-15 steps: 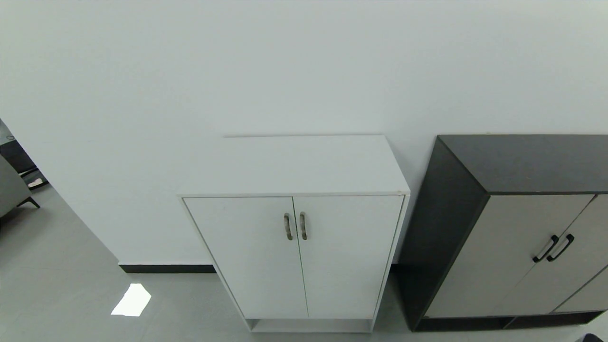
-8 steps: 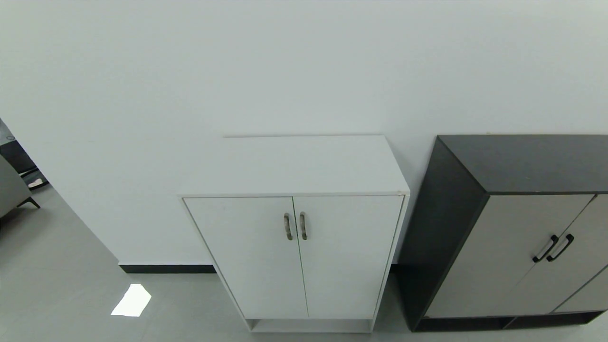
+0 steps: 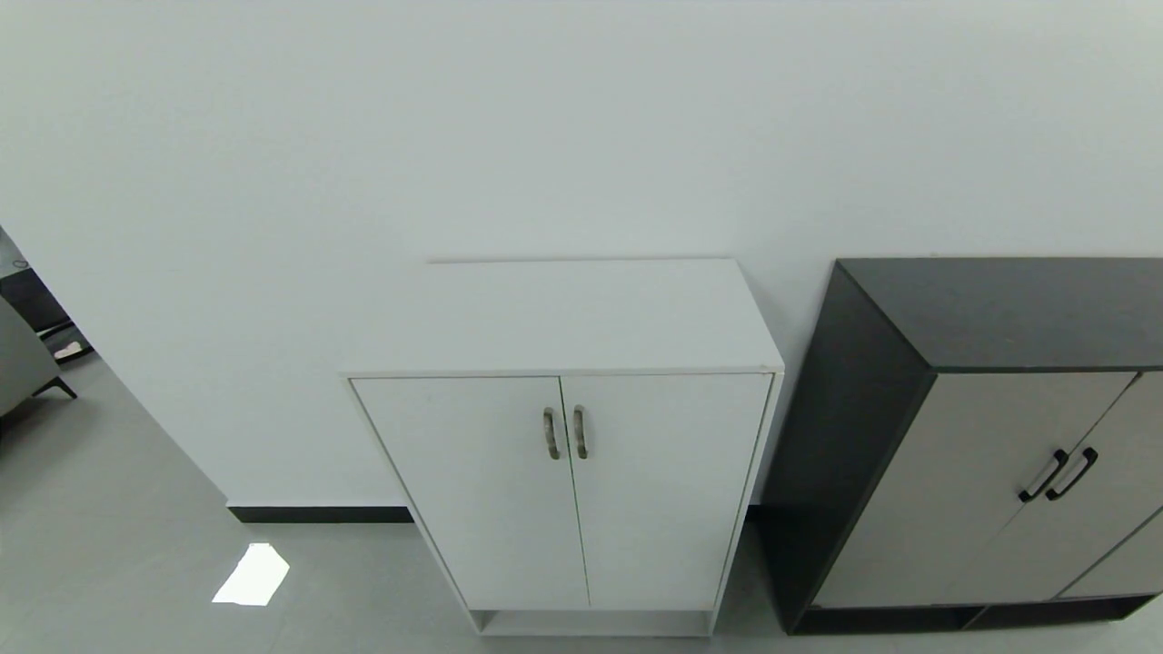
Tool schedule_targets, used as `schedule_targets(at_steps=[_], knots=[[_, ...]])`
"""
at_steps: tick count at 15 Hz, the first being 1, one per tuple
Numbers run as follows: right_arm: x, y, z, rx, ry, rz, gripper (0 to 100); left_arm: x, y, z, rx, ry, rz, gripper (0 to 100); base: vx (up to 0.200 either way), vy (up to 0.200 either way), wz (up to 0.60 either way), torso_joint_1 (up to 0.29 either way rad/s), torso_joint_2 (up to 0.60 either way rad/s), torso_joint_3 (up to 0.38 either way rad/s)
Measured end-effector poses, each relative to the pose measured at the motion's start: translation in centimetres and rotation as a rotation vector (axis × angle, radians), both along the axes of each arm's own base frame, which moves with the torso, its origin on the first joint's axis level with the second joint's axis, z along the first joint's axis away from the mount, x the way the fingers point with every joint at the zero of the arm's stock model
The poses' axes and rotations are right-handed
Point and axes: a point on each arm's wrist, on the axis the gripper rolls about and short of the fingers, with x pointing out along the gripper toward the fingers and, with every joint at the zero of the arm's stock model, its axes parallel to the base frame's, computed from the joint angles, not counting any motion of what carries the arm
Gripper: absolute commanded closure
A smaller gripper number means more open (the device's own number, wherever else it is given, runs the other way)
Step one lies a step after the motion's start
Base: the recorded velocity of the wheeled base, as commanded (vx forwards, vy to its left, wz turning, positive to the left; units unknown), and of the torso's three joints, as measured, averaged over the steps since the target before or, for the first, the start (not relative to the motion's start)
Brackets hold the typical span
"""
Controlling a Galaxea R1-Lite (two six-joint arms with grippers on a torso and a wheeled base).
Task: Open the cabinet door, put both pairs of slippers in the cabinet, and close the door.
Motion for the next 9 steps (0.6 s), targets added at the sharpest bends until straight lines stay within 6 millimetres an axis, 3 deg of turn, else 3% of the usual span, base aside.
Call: schedule_targets(at_steps=[9], knots=[[-0.5,-2.3,0.6,0.085,-0.198,-0.592,100,0.0,0.0,0.0,0.000,0.000,0.000,100,0.000,0.000,0.00,0.000,0.00,0.000]])
